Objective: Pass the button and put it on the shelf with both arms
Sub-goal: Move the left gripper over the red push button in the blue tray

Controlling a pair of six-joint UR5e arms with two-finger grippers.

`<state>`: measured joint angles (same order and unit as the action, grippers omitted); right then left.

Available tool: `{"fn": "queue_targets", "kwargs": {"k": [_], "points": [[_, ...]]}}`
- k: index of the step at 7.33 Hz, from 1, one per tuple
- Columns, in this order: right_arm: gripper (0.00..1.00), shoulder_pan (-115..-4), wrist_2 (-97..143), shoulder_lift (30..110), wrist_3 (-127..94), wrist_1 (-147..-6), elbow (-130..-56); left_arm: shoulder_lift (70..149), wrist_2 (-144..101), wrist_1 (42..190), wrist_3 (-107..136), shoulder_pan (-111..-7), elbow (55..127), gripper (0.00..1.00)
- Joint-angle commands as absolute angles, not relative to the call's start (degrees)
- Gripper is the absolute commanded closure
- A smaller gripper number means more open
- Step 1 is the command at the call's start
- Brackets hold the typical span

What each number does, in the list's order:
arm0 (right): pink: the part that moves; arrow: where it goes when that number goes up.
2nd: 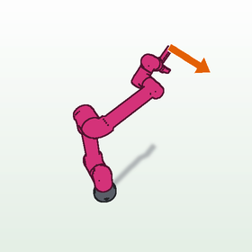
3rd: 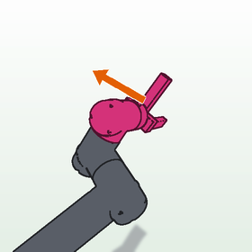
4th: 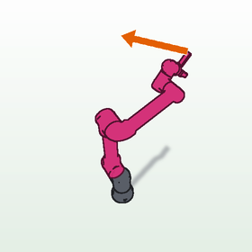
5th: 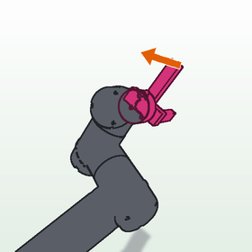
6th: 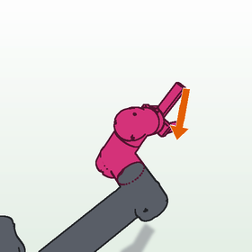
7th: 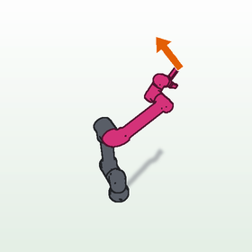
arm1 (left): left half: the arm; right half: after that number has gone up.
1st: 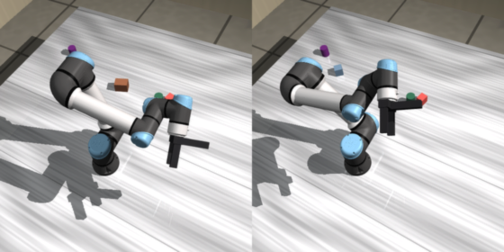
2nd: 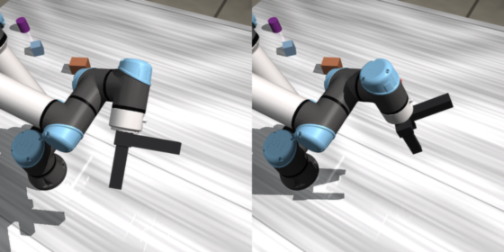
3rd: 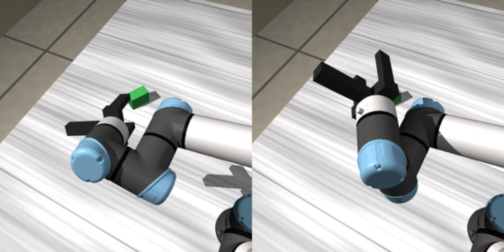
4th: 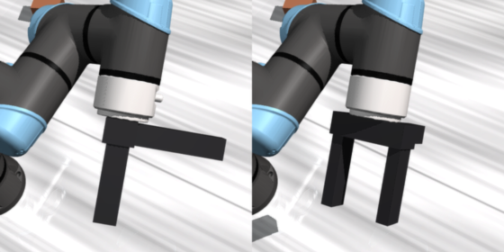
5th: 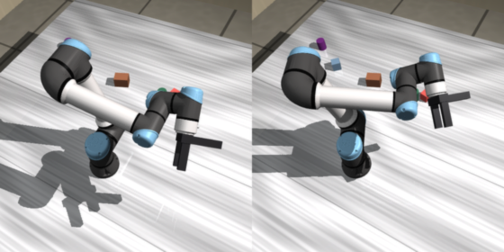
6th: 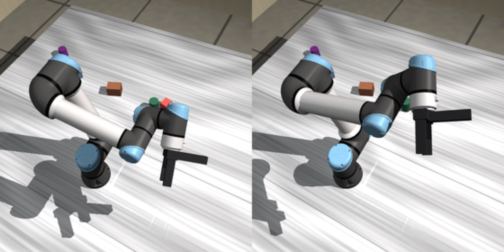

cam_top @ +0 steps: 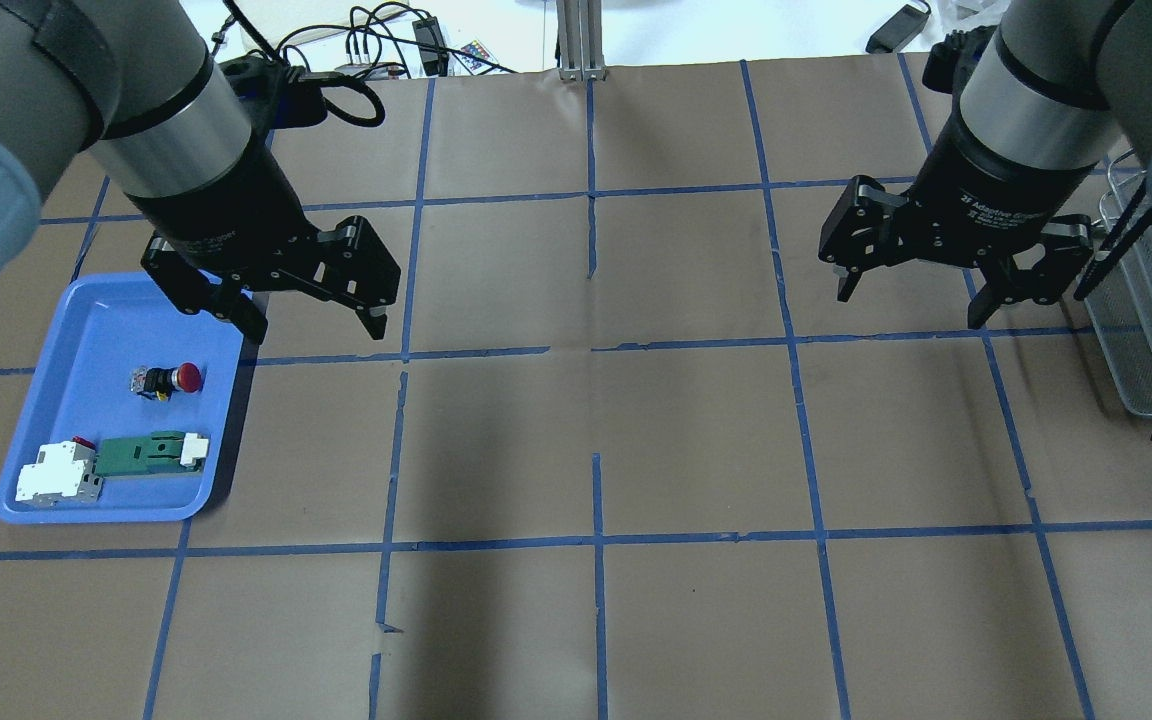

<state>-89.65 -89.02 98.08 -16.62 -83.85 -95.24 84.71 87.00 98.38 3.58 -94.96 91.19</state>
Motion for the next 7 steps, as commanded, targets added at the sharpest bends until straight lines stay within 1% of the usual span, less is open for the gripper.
{"fn": "queue_targets", "kwargs": {"k": [1, 2, 4, 7], "points": [[0.00, -89.6, -89.0, 98.0, -16.6, -83.8, -95.2, 84.6, 87.2, 93.6, 3.8, -95.0, 92.6, 0.00], [0.00, -89.6, -89.6, 98.0, -16.6, -83.8, -95.3, 84.4, 87.4, 93.7, 1.8, -93.9, 91.5, 0.00], [0.00, -89.6, -89.7, 97.9, -16.9, -84.0, -95.6, 85.2, 88.7, 93.7, -10.9, -88.5, 92.7, 0.00], [0.00, -89.3, -89.0, 97.2, -16.7, -84.7, -95.7, 87.2, 88.8, 93.1, -39.9, -74.7, 95.0, 0.00]]}}
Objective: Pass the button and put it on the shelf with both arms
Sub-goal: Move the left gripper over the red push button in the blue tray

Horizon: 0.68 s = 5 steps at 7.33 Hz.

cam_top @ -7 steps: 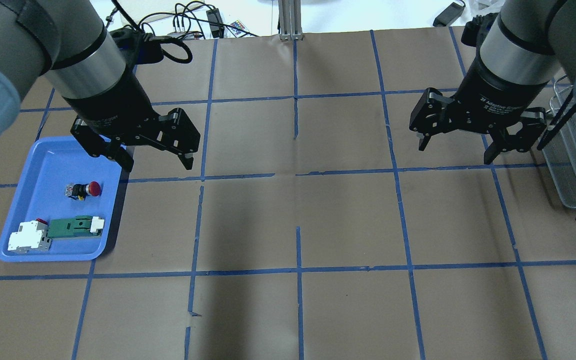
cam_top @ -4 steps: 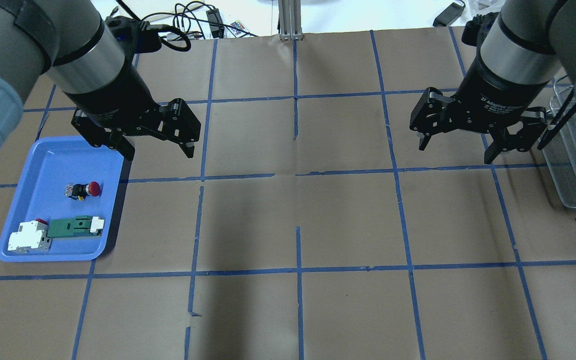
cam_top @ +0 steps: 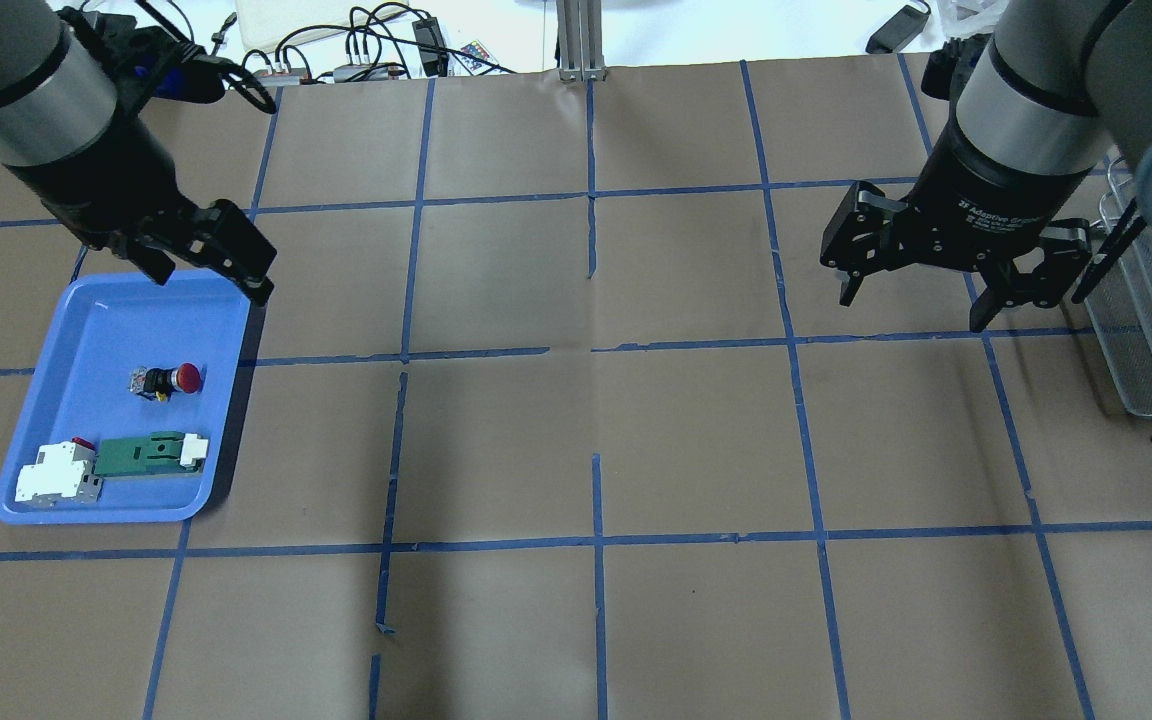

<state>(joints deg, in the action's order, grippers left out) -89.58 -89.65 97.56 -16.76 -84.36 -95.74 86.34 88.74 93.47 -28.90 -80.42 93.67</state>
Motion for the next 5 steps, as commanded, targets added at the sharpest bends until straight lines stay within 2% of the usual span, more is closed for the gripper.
{"fn": "queue_targets", "kwargs": {"k": [1, 5], "points": [[0.00, -89.2, -89.0, 97.3, -17.0, -84.8, -95.6, 88.7, 88.8, 88.6, -51.2, -69.7, 96.1, 0.00], [0.00, -89.2, -89.8, 98.7, -44.7, -84.9, -95.7, 98.6, 80.2, 77.9, -92.4, -54.7, 96.2, 0.00]]}}
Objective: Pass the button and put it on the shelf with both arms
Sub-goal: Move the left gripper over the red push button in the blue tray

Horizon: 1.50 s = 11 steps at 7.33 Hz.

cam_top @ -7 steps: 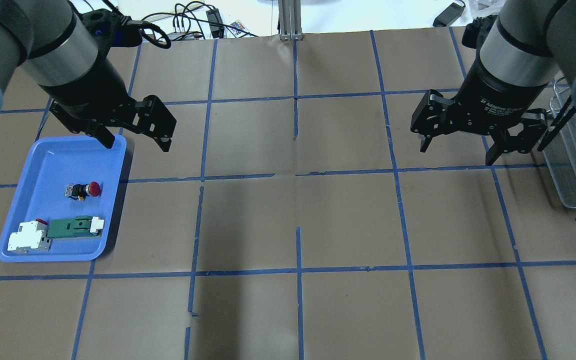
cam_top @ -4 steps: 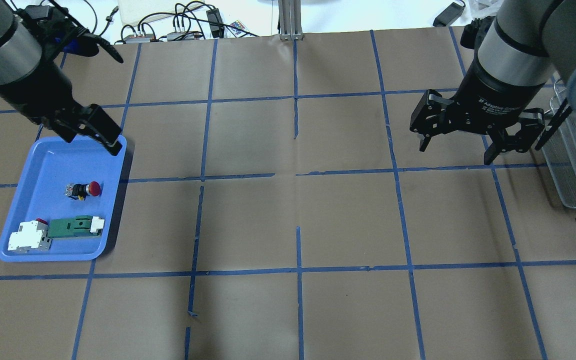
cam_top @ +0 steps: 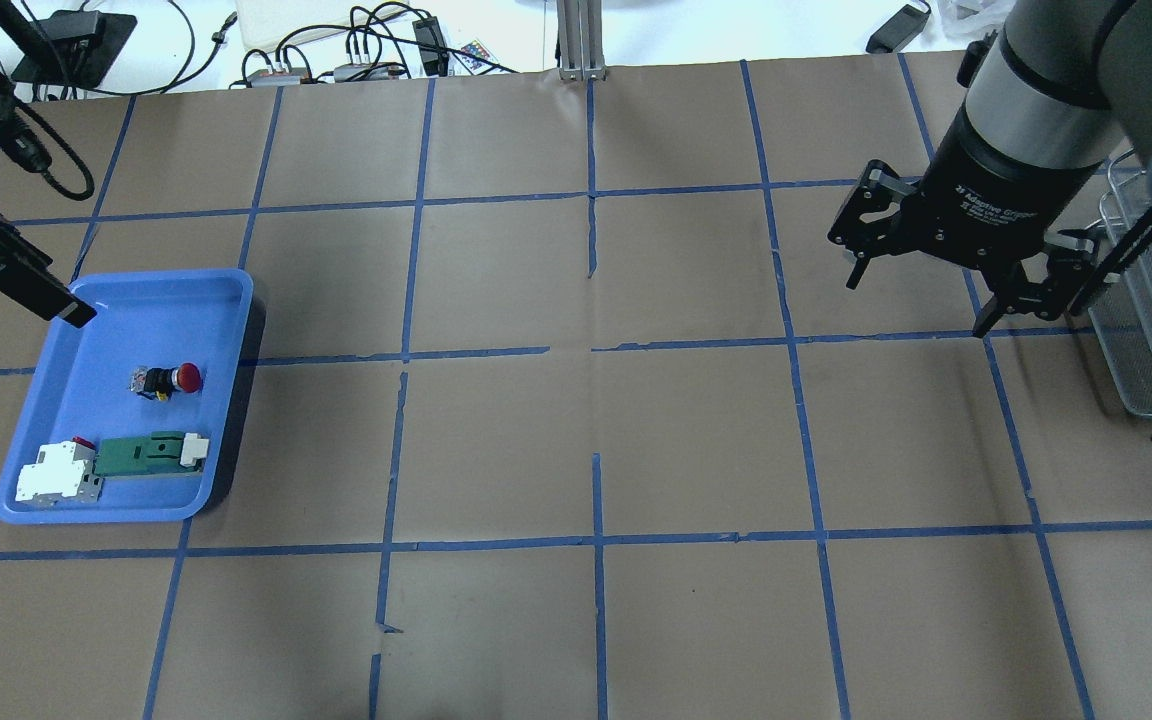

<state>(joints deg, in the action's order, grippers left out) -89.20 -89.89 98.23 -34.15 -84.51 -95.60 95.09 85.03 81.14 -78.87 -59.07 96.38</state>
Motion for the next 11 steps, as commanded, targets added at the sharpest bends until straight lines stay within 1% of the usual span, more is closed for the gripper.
{"fn": "queue_targets", "kwargs": {"k": [1, 3, 5, 6, 7, 8, 9, 10, 11], "points": [[0.00, -89.3, -89.4, 99.0, -52.7, -84.8, -95.9, 101.0, 77.8, 76.7, -99.2, -52.5, 96.3, 0.00], [0.00, -89.4, -89.0, 99.1, -59.0, -85.0, -96.0, 106.2, 77.3, 74.1, -117.7, -50.7, 96.1, 0.00], [0.00, -89.4, -88.7, 98.4, -72.2, -85.1, -95.9, 110.6, 77.0, 74.6, -124.7, -48.0, 95.8, 0.00], [0.00, -89.4, -86.7, 98.2, -74.9, -86.8, -96.0, 113.2, 75.3, 74.8, -134.5, -47.0, 95.4, 0.00], [0.00, -89.4, -85.0, 97.3, -79.0, -87.2, -96.0, 115.6, 72.0, 74.9, -138.5, -46.5, 94.1, 0.01], [0.00, -89.4, -85.2, 96.6, -82.4, -87.4, -96.0, 117.8, 72.0, 78.2, -139.7, -45.9, 91.7, 0.02], [0.00, -89.4, -85.9, 94.2, -83.5, -87.5, -95.9, 120.1, 71.9, 85.3, -142.8, -45.8, 88.0, 0.02], [0.00, -89.4, -86.1, 93.7, -83.7, -88.2, -95.9, 122.6, 71.6, 88.2, -145.4, -45.4, 85.4, 0.02], [0.00, -89.4, -86.2, 93.6, -83.7, -88.2, -95.9, 124.7, 70.6, 89.6, -148.2, -44.8, 84.7, 0.02]]}}
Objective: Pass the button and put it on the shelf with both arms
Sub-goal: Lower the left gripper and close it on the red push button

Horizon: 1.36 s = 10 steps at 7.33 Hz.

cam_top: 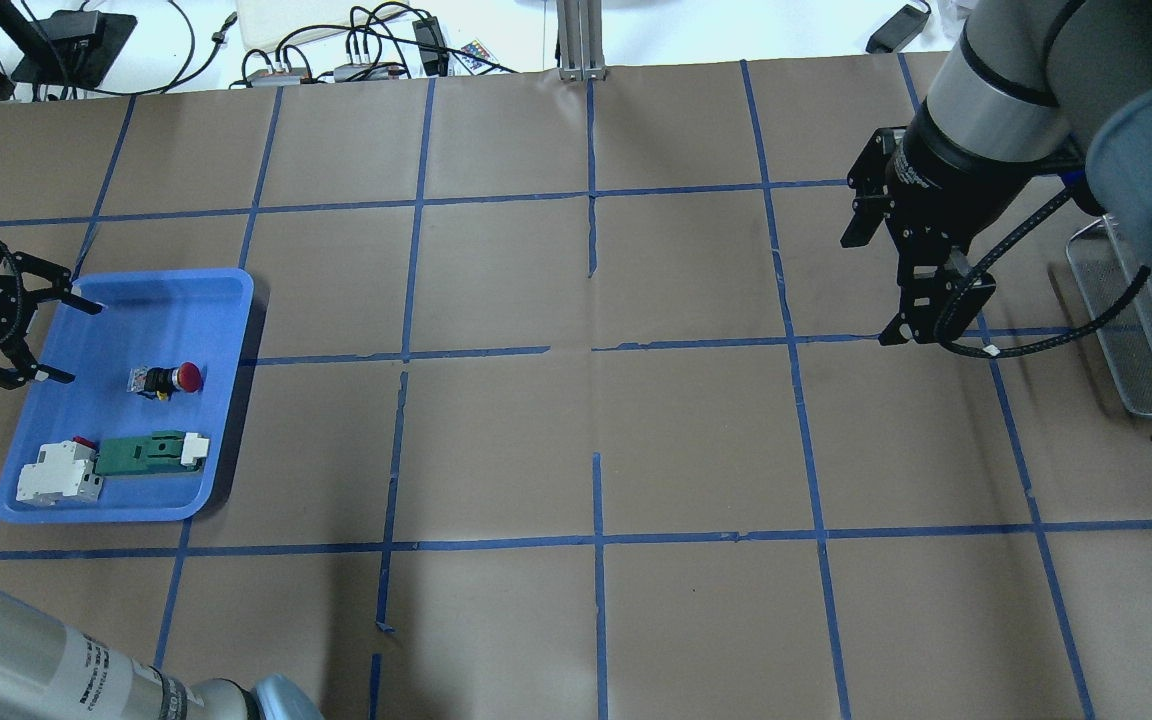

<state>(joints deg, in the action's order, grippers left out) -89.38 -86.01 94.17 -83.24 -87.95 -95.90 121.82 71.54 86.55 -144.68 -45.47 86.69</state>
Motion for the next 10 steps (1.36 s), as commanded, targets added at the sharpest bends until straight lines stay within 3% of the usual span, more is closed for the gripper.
{"fn": "queue_targets", "kwargs": {"k": [1, 6, 7, 9, 10], "points": [[0.00, -89.4, -86.3, 93.4, -84.7, -88.2, -95.9, 126.2, 69.0, 90.8, -148.4, -43.7, 84.6, 0.02], [0.00, -89.4, -86.5, 96.6, -85.4, -85.9, -96.0, 128.4, 66.4, 94.5, -148.5, -43.6, 86.6, 0.02], [0.00, -89.4, -86.3, 96.2, -85.3, -85.9, -96.1, 128.7, 66.4, 94.0, -149.6, -43.6, 87.0, 0.08], [0.00, -89.4, -86.4, 97.2, -85.3, -81.8, -96.0, 128.8, 65.9, 94.4, -149.9, -43.5, 87.4, 0.11], [0.00, -89.4, -86.5, 97.2, -85.3, -81.9, -95.9, 128.7, 65.8, 94.1, -150.0, -43.5, 87.8, 0.33]]}}
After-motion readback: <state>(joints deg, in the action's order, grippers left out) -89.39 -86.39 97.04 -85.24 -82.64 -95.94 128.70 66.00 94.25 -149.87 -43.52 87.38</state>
